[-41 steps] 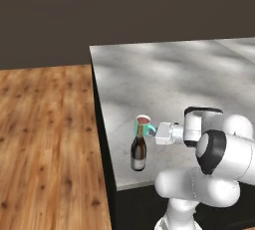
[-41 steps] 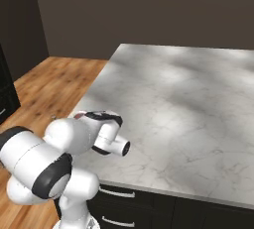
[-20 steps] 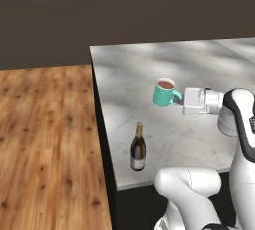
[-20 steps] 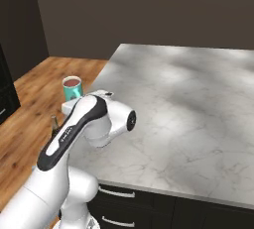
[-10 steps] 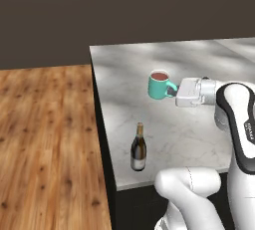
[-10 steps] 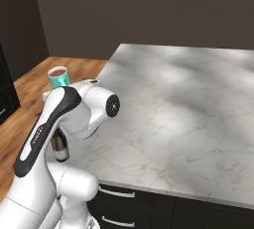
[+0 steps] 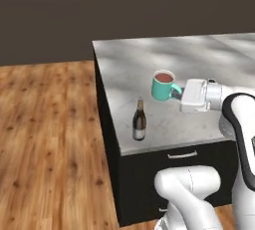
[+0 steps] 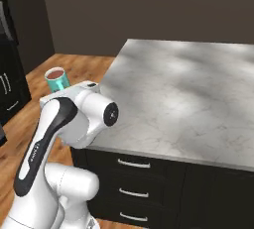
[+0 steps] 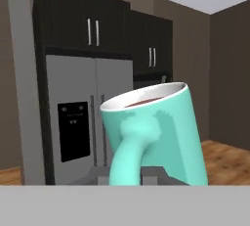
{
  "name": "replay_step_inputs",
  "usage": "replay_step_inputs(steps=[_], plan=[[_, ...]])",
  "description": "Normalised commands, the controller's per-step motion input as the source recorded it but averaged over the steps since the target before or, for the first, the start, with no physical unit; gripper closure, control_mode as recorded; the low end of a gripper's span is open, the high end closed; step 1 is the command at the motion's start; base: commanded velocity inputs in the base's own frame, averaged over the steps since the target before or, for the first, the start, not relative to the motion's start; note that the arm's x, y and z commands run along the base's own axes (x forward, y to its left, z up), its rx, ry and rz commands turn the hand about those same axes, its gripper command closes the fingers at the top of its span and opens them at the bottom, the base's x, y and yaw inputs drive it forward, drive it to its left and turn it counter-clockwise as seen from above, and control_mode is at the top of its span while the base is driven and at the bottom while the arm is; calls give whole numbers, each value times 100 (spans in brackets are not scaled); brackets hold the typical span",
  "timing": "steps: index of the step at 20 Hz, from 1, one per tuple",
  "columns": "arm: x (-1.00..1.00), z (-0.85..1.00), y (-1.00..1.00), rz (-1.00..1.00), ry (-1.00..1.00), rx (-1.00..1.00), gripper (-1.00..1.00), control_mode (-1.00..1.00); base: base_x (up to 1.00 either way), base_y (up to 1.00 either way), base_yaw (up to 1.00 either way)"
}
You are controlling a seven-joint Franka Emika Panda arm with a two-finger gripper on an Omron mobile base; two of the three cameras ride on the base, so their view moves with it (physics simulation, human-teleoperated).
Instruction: Place the microwavable item in the microwave. Then, close the microwave door and press the start button.
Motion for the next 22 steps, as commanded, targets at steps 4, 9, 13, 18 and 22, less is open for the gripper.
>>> replay_step_inputs(steps=[4, 9, 13, 18, 22], plan=[[0, 0, 0, 0, 0, 0, 100, 100, -51, 99, 0], [0, 0, 0, 0, 0, 0, 100, 100, 0, 100, 0], [0, 0, 0, 0, 0, 0, 100, 100, 42, 100, -6], [0, 0, 0, 0, 0, 0, 100, 100, 82, 98, -13], [0, 0, 0, 0, 0, 0, 100, 100, 100, 61, -13]])
